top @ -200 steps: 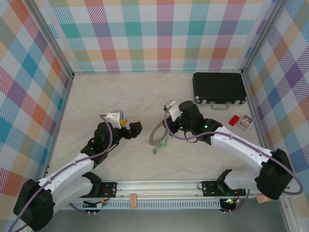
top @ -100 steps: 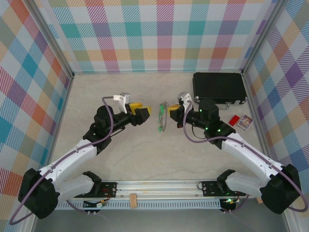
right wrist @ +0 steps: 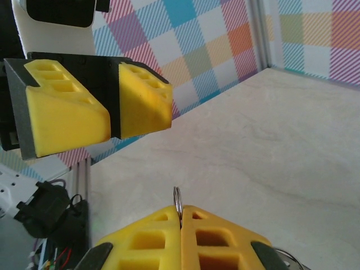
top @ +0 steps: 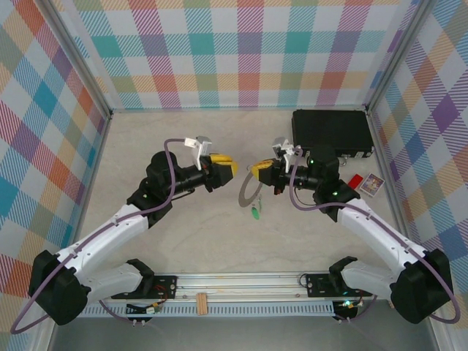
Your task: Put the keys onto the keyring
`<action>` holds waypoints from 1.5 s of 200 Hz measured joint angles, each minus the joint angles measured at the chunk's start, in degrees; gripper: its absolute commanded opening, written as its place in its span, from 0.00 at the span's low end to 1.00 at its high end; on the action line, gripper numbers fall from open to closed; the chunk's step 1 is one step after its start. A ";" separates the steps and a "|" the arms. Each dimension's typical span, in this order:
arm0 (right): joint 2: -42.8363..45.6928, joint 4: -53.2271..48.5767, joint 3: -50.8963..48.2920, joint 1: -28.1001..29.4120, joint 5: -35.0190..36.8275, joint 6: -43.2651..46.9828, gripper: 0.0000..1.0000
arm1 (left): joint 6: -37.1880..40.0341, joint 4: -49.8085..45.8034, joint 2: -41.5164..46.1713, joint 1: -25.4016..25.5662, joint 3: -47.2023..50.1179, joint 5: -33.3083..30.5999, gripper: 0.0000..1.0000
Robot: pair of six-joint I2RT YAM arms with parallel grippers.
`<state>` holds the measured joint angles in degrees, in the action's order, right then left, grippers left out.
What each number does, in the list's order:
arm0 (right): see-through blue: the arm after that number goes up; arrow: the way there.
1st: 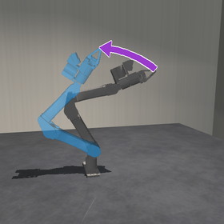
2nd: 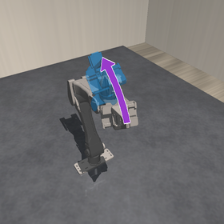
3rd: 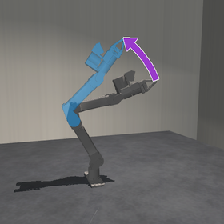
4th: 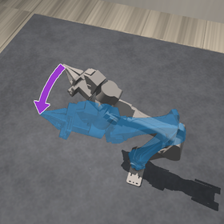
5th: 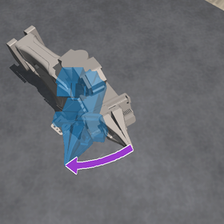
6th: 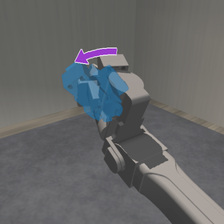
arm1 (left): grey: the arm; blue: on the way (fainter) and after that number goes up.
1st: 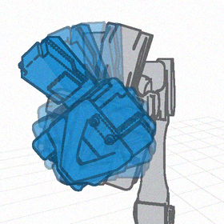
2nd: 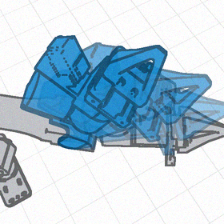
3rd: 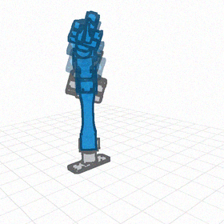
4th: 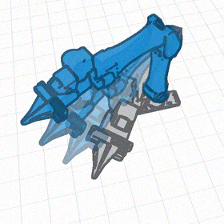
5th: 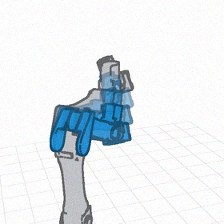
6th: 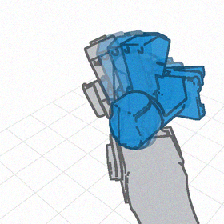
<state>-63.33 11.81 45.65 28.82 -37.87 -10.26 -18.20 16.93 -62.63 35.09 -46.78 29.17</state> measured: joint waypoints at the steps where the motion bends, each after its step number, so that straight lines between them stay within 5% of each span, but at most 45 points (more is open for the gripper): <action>1: -0.07 0.02 0.00 0.00 -0.15 -0.04 0.00 | 0.15 -0.11 0.00 0.04 0.00 0.11 0.41; 115: -1.51 2.34 0.00 -0.66 -5.31 -2.64 0.00 | 4.39 -4.70 -5.09 2.58 -2.73 4.72 0.20; 236: -2.43 2.34 0.11 -0.74 -7.91 -2.89 0.00 | 4.55 -4.81 -5.20 2.71 -2.99 5.95 0.15; 300: -2.78 2.27 0.42 -0.83 -9.42 -3.13 0.00 | 4.48 -4.63 -5.60 2.86 -3.15 6.62 0.00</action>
<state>-66.11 14.09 46.06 27.99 -47.29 -13.39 -13.72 12.29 -68.23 37.95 -49.93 35.79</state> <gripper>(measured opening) 0.047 0.049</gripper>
